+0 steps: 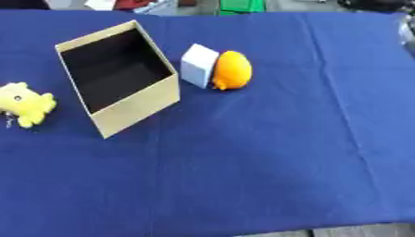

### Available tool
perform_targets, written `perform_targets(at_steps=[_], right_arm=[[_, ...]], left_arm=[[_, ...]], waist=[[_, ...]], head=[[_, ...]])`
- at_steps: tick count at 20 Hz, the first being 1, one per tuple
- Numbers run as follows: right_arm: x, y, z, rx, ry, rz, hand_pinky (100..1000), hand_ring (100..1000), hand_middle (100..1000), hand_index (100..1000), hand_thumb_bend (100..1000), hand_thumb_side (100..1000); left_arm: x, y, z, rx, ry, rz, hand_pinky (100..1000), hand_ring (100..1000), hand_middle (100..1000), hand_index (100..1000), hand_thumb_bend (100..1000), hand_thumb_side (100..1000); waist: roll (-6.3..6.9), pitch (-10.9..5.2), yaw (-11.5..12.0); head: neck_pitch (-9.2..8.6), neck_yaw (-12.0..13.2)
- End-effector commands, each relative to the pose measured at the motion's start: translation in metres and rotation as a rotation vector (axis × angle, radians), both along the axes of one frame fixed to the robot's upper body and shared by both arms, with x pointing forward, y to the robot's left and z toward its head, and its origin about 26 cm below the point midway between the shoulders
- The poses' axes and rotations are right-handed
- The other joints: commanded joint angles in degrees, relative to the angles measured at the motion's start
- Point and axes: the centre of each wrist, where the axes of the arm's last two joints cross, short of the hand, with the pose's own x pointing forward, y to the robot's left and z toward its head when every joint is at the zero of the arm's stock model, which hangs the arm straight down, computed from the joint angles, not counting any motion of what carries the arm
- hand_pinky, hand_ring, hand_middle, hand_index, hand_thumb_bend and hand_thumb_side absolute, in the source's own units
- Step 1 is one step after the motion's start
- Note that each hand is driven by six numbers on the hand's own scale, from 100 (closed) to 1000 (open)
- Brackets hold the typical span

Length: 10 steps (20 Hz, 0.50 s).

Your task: Pick up objects on the table and place them in the box.

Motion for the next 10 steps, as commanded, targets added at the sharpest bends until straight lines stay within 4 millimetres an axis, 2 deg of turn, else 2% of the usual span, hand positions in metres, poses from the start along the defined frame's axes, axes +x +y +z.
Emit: perform_targets(at_steps=[1, 3, 4, 5, 6, 7, 8, 9, 10], right_arm=[[-0.005, -0.001, 0.011, -0.043, -0.025, -0.01, 916, 944, 922, 930, 726, 1000], [-0.005, -0.001, 0.011, -0.045, -0.023, -0.01, 916, 945, 923, 928, 743, 999], [-0.005, 0.0, 0.009, -0.069, -0.008, -0.012, 913, 939, 908, 928, 843, 925], [-0.004, 0.001, 0.007, -0.103, 0.01, -0.017, 913, 940, 909, 931, 866, 906], [-0.004, 0.002, 0.004, -0.142, 0.032, -0.023, 916, 943, 912, 942, 927, 856], [-0.003, 0.004, 0.001, -0.177, 0.056, -0.03, 921, 950, 918, 954, 983, 753], [-0.003, 0.005, -0.002, -0.212, 0.084, -0.037, 921, 950, 918, 953, 985, 739], [-0.002, 0.007, -0.006, -0.237, 0.113, -0.042, 924, 954, 916, 956, 997, 637], [0.0, 0.006, -0.01, -0.259, 0.153, -0.057, 925, 955, 914, 954, 998, 632]], left_arm=[[-0.004, 0.003, 0.011, 0.035, -0.028, 0.007, 651, 868, 808, 890, 688, 1000], [-0.004, 0.003, 0.011, 0.036, -0.028, 0.007, 652, 868, 808, 888, 688, 1000], [-0.004, 0.002, 0.011, 0.04, -0.027, 0.005, 652, 869, 807, 887, 685, 1000], [-0.004, 0.002, 0.011, 0.043, -0.025, 0.003, 652, 869, 807, 888, 685, 1000], [-0.004, 0.002, 0.012, 0.048, -0.024, 0.0, 653, 869, 808, 888, 685, 1000], [-0.004, 0.001, 0.012, 0.053, -0.022, -0.003, 653, 869, 808, 887, 684, 1000], [-0.004, 0.001, 0.013, 0.058, -0.022, -0.006, 653, 870, 808, 887, 684, 1000], [-0.004, 0.0, 0.014, 0.061, -0.021, -0.008, 653, 870, 811, 887, 682, 1000], [-0.004, 0.0, 0.014, 0.065, -0.021, -0.012, 653, 870, 812, 887, 681, 1000]], waist=[[0.11, -1.15, 0.06], [0.1, -1.2, 0.07], [-0.01, -1.43, 0.38], [-0.01, -1.54, 0.59], [-0.02, -1.59, 0.82], [-0.04, -1.62, 0.97], [-0.06, -1.63, 1.12], [-0.1, -1.65, 1.16], [-0.2, -1.67, 1.24]], head=[[0.05, 0.22], [0.12, 0.16], [0.63, 0.31], [0.9, 0.33], [1.09, 0.23], [1.21, 0.08], [1.27, -0.15], [1.3, -0.28], [1.3, -0.53]])
